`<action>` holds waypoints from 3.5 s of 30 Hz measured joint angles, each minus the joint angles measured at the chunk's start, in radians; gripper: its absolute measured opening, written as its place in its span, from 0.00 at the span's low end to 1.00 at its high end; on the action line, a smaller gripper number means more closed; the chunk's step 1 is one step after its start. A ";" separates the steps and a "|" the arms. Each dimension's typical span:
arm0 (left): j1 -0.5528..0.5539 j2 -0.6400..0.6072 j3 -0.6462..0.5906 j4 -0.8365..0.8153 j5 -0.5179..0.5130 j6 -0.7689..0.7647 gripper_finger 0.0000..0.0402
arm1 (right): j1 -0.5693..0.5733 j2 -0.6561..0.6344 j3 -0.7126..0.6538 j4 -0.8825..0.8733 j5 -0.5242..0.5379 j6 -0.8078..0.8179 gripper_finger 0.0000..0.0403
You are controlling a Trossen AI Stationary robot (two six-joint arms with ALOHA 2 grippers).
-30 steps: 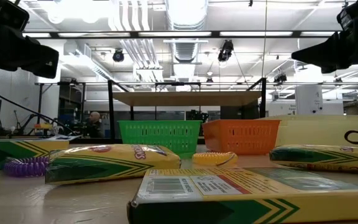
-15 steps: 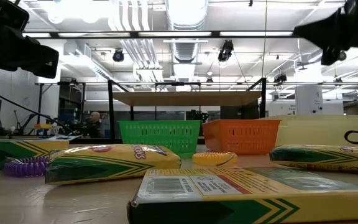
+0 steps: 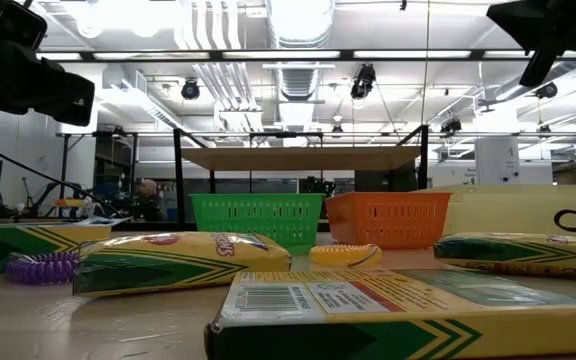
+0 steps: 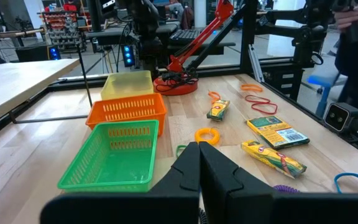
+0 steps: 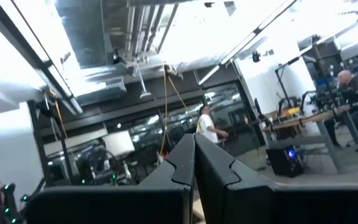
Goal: Pick & Place Office Desk Supplies
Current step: Put the middle orange rubber band into the yellow bin
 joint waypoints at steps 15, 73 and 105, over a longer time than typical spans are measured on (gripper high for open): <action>0.000 0.000 0.000 0.000 0.000 0.000 0.00 | 0.000 0.114 0.091 0.024 0.001 -0.119 0.02; 0.000 0.000 0.000 0.000 0.000 0.000 0.00 | -0.139 0.768 0.577 -0.799 -0.189 -0.134 0.02; 0.000 0.000 0.000 0.000 0.000 0.000 0.00 | -0.139 0.909 0.575 -1.275 -0.209 0.465 0.02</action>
